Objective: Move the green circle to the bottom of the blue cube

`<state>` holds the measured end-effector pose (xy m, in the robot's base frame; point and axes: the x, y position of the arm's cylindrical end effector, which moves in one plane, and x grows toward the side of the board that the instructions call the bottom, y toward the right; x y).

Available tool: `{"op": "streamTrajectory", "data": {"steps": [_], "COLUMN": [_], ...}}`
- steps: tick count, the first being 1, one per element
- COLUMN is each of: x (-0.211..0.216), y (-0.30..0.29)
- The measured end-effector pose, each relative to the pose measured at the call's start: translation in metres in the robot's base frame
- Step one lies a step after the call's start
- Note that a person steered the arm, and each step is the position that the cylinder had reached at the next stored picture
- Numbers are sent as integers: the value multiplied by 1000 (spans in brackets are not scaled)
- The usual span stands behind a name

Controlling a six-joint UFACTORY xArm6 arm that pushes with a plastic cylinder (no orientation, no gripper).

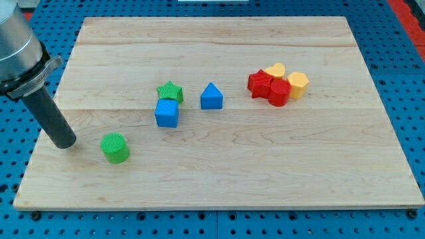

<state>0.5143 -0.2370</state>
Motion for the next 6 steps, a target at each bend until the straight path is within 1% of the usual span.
{"op": "streamTrajectory", "data": {"steps": [1, 6], "x": [-15, -27], "y": [18, 29]}}
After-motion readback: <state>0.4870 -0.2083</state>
